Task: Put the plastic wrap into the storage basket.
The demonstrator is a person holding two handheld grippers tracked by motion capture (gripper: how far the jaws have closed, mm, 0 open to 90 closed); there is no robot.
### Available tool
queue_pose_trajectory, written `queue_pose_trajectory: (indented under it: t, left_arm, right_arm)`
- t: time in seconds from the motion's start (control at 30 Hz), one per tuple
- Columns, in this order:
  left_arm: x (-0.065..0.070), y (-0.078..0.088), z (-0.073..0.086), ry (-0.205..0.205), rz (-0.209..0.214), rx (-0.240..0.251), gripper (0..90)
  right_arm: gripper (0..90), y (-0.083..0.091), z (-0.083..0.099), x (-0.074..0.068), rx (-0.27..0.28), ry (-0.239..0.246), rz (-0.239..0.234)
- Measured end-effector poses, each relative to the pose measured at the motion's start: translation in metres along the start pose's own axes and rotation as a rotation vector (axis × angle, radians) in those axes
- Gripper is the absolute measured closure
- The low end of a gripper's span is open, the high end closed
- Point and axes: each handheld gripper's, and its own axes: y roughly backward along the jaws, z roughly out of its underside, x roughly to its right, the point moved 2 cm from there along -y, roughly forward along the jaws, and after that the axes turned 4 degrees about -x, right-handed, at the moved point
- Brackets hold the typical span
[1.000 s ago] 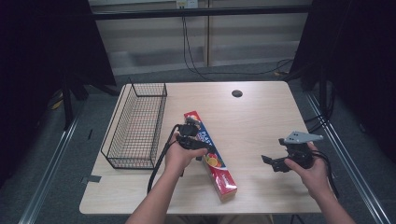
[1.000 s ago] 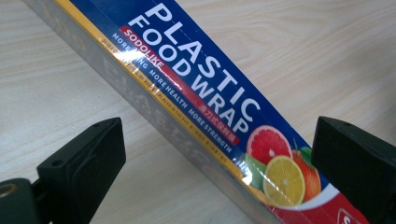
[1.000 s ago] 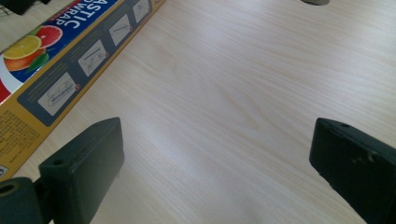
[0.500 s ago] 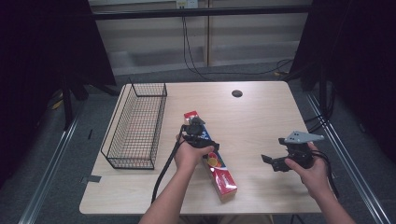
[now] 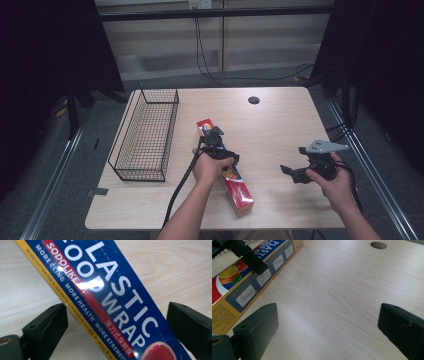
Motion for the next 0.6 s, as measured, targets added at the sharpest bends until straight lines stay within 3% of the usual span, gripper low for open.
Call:
queue_pose_trajectory:
  t: [0.2, 0.37, 0.6]
  left_arm:
    - [-0.003, 0.003, 0.0, 0.02, -0.009, -0.036, 10.4]
    - [-0.012, 0.013, -0.001, 0.02, -0.046, -0.069, 18.1]
    - [-0.025, 0.023, -0.001, 0.015, -0.093, -0.073, 28.0]
  right_arm:
    - [2.9, 0.001, 0.0, 0.0, 0.005, -0.002, -0.002]
    - [2.9, 0.001, 0.0, 0.001, 0.007, -0.001, 0.001]
    - [2.9, 0.001, -0.001, 0.0, 0.01, -0.009, 0.003]
